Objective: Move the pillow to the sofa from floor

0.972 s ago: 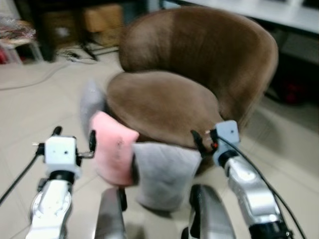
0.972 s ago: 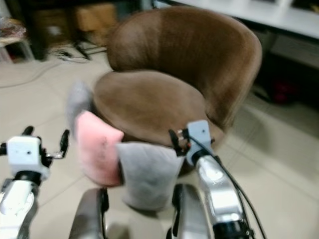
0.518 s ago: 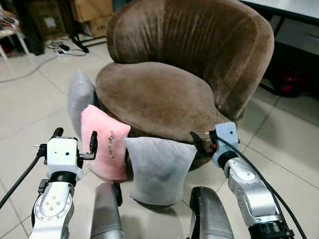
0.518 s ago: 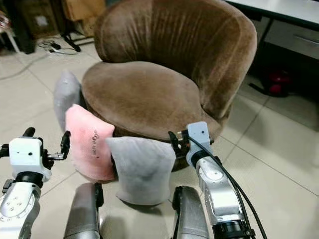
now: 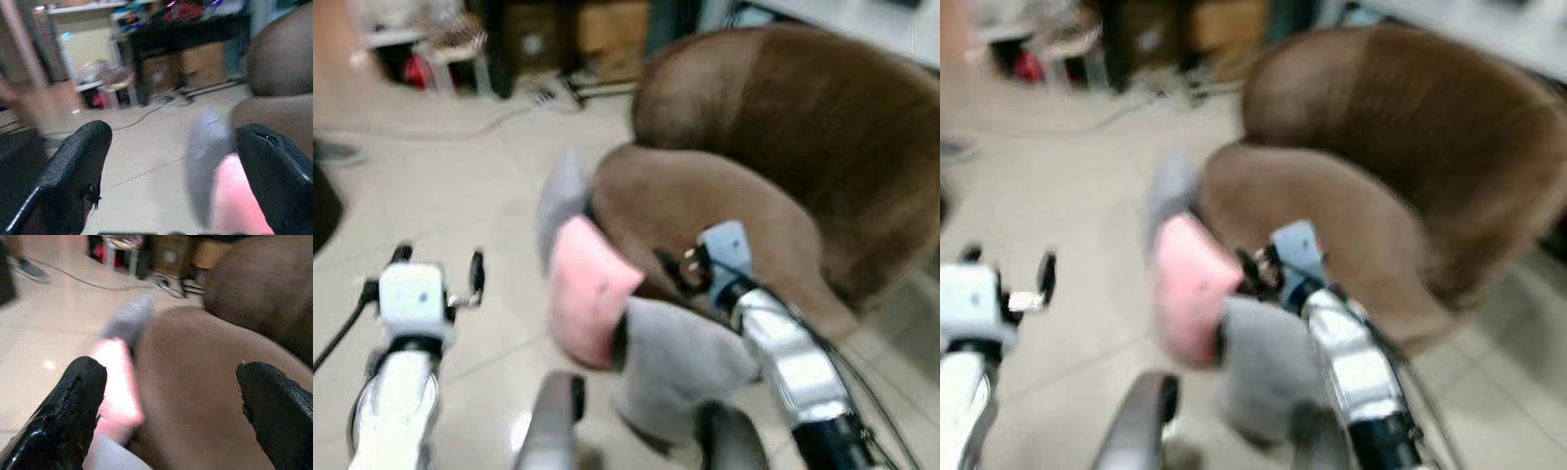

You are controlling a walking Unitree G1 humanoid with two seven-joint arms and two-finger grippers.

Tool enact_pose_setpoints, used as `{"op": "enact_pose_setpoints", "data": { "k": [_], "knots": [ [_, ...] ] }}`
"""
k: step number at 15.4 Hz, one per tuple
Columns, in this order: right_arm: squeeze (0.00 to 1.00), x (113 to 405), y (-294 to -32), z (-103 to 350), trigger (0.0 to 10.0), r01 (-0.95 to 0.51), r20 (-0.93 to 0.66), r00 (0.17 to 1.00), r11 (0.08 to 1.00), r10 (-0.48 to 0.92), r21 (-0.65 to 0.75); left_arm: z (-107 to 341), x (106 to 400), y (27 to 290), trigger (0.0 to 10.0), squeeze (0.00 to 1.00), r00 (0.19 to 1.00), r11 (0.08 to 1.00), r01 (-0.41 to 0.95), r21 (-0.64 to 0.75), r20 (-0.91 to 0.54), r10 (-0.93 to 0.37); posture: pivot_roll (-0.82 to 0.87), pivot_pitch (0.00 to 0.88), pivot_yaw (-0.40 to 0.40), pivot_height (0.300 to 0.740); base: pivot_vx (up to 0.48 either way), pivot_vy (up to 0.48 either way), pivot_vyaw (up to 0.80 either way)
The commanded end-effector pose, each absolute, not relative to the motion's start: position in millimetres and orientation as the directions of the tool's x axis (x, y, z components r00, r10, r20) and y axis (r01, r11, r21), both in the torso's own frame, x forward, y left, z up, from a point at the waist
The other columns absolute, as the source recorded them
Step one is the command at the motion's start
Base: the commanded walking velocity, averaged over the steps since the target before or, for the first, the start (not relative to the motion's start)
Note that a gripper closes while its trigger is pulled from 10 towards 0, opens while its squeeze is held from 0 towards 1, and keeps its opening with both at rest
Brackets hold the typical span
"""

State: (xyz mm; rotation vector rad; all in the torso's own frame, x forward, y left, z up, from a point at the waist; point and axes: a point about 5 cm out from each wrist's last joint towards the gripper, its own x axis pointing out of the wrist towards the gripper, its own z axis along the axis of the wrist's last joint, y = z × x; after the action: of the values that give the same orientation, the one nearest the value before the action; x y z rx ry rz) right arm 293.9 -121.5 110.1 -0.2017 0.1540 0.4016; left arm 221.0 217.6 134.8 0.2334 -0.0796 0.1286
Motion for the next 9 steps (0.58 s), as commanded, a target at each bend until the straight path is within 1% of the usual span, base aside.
{"op": "enact_pose_setpoints", "data": {
  "k": [1, 2, 4, 5, 7, 8, 9],
  "knots": [
    [0.0, 290.1, -126.4, 96.3, 10.0, -0.404, -0.256, 0.898, 0.9, 0.358, -0.161, 127.8, 219.2, 214.5, 10.0, 0.0, 0.993, 0.966, -0.115, 0.23, 0.055, 0.105, 0.02, 0.0, -0.059, 0.49, 0.0, 0.0, 0.0],
    [1.0, 294.2, -125.3, 93.0, 10.0, -0.421, -0.291, 0.887, 0.886, 0.358, -0.194, 127.2, 220.3, 215.0, 10.0, 0.0, 0.994, 0.966, -0.107, 0.233, 0.049, 0.098, 0.02, 0.0, -0.059, 0.49, 0.0, 0.0, 0.0],
    [1.0, 300.1, -125.6, 86.6, 10.0, -0.43, -0.341, 0.876, 0.873, 0.341, -0.232, 125.1, 221.5, 213.9, 10.0, 0.0, 0.997, 0.967, -0.075, 0.244, 0.031, 0.07, 0.02, 0.0, -0.062, 0.49, 0.0, 0.0, 0.0],
    [1.0, 304.3, -126.1, 80.0, 10.0, -0.459, -0.393, 0.854, 0.849, 0.34, -0.261, 121.1, 222.2, 211.7, 10.0, 0.0, 1.0, 0.968, -0.026, 0.248, -0.002, 0.028, 0.02, 0.0, -0.066, 0.49, 0.0, 0.0, 0.0],
    [1.0, 311.6, -128.4, 63.8, 10.0, -0.555, -0.51, 0.788, 0.757, 0.346, -0.344, 112.4, 222.3, 205.9, 10.0, 0.0, 0.993, 0.962, 0.106, 0.252, -0.078, -0.088, 0.02, 0.0, -0.063, 0.49, 0.0, 0.0, 0.0],
    [1.0, 313.4, -128.5, 61.0, 10.0, -0.572, -0.526, 0.776, 0.738, 0.347, -0.358, 110.8, 222.1, 204.8, 10.0, 0.0, 0.989, 0.959, 0.132, 0.252, -0.094, -0.112, 0.02, 0.0, -0.063, 0.49, 0.0, 0.0, 0.0],
    [1.0, 320.4, -124.6, 52.6, 10.0, -0.6, -0.559, 0.755, 0.707, 0.343, -0.375, 105.3, 221.4, 202.3, 10.0, 0.0, 0.973, 0.946, 0.211, 0.247, -0.142, -0.18, 0.02, 0.0, -0.06, 0.49, 0.0, 0.0, 0.0]
  ]
}}
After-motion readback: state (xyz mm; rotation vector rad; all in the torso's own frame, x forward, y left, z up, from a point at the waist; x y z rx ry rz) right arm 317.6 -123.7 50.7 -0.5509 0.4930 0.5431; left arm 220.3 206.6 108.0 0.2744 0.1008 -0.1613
